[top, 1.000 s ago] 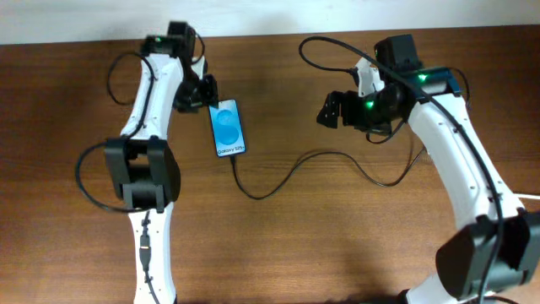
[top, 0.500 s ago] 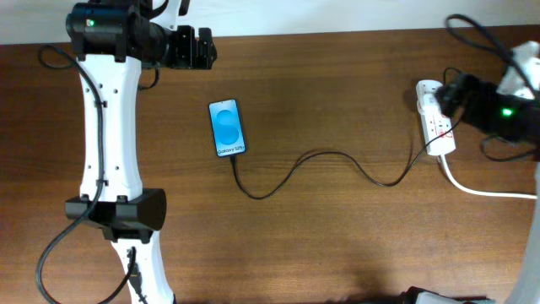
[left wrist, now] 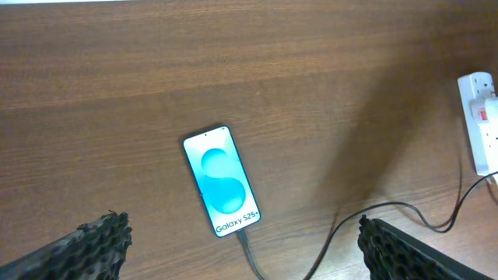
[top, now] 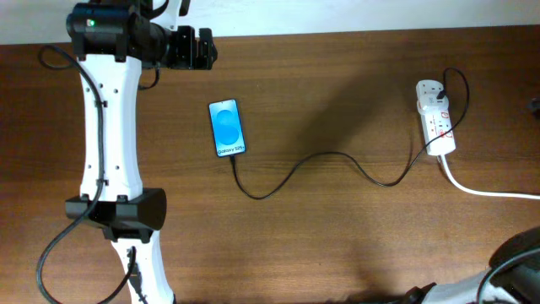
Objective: Plug charger to phone and switch on socket
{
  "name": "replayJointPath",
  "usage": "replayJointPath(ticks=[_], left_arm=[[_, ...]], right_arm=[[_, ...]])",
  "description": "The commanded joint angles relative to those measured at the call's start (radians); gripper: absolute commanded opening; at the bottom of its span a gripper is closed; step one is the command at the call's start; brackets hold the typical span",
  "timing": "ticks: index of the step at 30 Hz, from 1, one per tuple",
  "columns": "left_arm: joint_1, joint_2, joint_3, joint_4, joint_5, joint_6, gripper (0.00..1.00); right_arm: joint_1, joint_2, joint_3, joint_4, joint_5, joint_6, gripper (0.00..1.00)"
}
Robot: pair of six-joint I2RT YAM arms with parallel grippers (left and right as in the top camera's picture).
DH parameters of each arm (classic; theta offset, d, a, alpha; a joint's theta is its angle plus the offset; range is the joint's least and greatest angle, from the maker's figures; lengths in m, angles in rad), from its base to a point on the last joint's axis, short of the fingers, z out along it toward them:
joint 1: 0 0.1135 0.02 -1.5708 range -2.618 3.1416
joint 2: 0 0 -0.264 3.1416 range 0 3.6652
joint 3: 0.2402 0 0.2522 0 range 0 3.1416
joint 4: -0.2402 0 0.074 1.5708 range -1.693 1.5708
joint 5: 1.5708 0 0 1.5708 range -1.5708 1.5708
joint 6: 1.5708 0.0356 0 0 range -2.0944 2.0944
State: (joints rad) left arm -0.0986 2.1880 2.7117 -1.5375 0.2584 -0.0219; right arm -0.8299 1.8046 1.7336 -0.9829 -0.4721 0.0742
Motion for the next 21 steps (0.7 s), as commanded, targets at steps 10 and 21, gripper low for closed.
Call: replayJointPath(ticks=[10,21], left_arm=[[0.002,0.000,0.003,-0.002,0.014,0.015,0.99],[0.002,0.000,0.003,-0.002,0.014,0.015,0.99]], right_arm=[[0.177,0.257,0.012,0.139,0.130,0.008,0.99],[0.273,0.418,0.010,0.189,0.223,0.008,0.98]])
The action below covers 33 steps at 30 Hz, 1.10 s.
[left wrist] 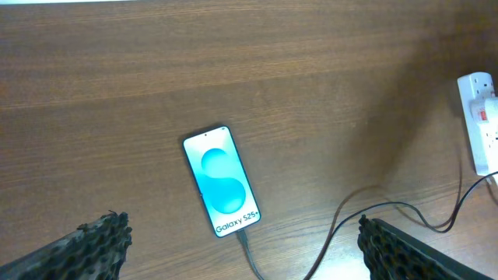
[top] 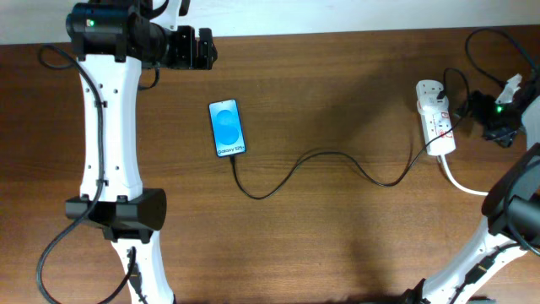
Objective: Plug charger to phone and switch on socket
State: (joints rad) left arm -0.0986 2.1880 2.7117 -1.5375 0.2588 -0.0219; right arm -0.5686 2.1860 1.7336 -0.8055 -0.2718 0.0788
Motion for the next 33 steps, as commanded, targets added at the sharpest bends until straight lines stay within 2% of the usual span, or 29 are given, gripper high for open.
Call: replayJointPath(ticks=[1,15,33], left_arm=[[0.003,0.000,0.003,-0.002,0.014,0.015,0.99],[-0.002,0.000,0.003,-0.002,0.014,0.015,0.99],[-0.002,0.000,0.003,-0.002,0.014,0.015,1.00]], right_arm=[[0.012,0.045,0.010,0.017,0.022,0.004,0.99],[0.039,0.101,0.010,0.099,0.023,0.016,0.98],[0.083,0.114,0.004,0.034,0.019,0.015,0.99]])
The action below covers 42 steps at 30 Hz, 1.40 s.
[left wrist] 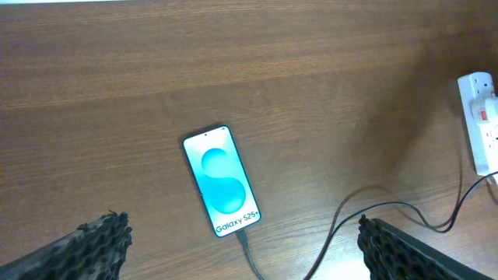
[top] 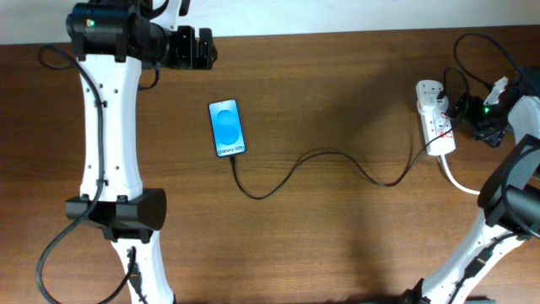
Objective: Plug charger to phone and switch on socket
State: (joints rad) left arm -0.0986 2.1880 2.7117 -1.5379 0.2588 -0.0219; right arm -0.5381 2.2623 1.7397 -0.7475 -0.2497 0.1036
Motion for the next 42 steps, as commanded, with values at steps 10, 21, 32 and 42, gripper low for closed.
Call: replayJointPath(ticks=[10,21,32,42], left_arm=[[-0.002,0.000,0.003,-0.001,0.014,0.015,0.99],[-0.002,0.000,0.003,-0.002,0.014,0.015,0.99],[-0.002,0.000,0.003,-0.002,0.014,0.015,0.99],[-0.002,0.000,0.003,-0.002,0.014,0.015,0.99]], right_arm=[[0.069,0.052,-0.003,-0.065,-0.004,-0.010,0.98],[-0.047,0.031,0.237,-0.212,0.023,0.023,0.98],[-0.045,0.021,0.914,-0.700,-0.005,-0.077,0.99],[0.216,-0.091,1.359,-0.951,-0.188,-0.268,0.98]])
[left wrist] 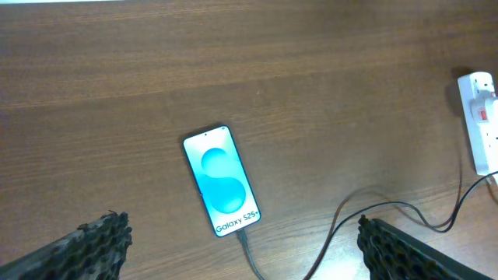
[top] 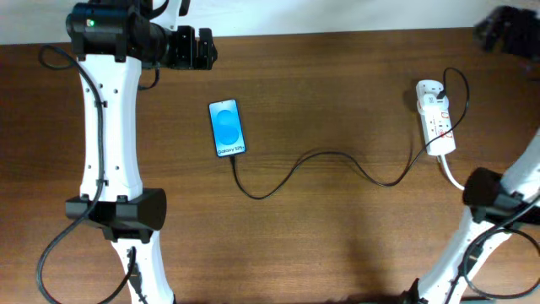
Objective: Plug charger to phone and switch on socket
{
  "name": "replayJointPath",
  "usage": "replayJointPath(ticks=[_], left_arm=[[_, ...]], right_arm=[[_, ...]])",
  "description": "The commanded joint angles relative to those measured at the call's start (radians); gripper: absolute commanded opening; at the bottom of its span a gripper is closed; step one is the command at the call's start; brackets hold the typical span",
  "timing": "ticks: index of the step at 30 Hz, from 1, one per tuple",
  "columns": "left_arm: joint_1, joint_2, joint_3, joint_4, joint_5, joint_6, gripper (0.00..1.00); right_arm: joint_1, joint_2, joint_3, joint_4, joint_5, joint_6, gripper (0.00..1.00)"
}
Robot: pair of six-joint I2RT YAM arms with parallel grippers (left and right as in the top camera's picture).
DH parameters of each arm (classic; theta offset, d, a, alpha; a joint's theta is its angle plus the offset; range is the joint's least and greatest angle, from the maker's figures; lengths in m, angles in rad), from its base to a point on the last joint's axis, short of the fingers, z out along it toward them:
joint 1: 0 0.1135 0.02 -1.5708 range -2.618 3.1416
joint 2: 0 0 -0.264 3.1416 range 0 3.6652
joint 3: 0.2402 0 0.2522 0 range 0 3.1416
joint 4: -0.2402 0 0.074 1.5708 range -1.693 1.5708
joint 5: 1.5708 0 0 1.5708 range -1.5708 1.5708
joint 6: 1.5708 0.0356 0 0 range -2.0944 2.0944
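Note:
The phone [top: 228, 127] lies face up with a lit blue screen, left of the table's middle. The black charger cable [top: 325, 156] is plugged into its lower end [left wrist: 243, 236] and runs right to the white extension socket [top: 435, 125], where a plug sits at the top end. A red patch shows on the socket [left wrist: 484, 113]. My left gripper [top: 195, 49] hangs open above the phone, its fingers [left wrist: 87, 247] wide apart with nothing between them. My right gripper [top: 504, 29] is a dark blur at the far right corner, away from the socket.
A white lead [top: 489, 191] runs from the socket off the right edge. The right arm's base [top: 494, 203] stands at the lower right. The left arm's base [top: 118, 211] stands at the lower left. The wooden table [top: 337, 236] fills the view.
My right gripper was right beside the socket's right side; now it is up at the far right corner, away from it. Phone, cable and left arm have not moved.
At first the right arm was low at the bottom right, off the socket. Then its gripper was just right of the socket, then closer against it. Now it is at the far corner. The cable stayed plugged into the phone throughout.

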State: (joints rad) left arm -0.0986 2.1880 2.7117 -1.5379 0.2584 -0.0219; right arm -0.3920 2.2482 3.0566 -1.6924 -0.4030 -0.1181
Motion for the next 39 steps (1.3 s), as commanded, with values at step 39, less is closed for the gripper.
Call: replayJointPath(ticks=[39], left_arm=[[-0.002,0.000,0.003,-0.001,0.014,0.015,0.99]], right_arm=[[0.444,-1.009,-1.468,0.579,0.214,0.063,0.98]])
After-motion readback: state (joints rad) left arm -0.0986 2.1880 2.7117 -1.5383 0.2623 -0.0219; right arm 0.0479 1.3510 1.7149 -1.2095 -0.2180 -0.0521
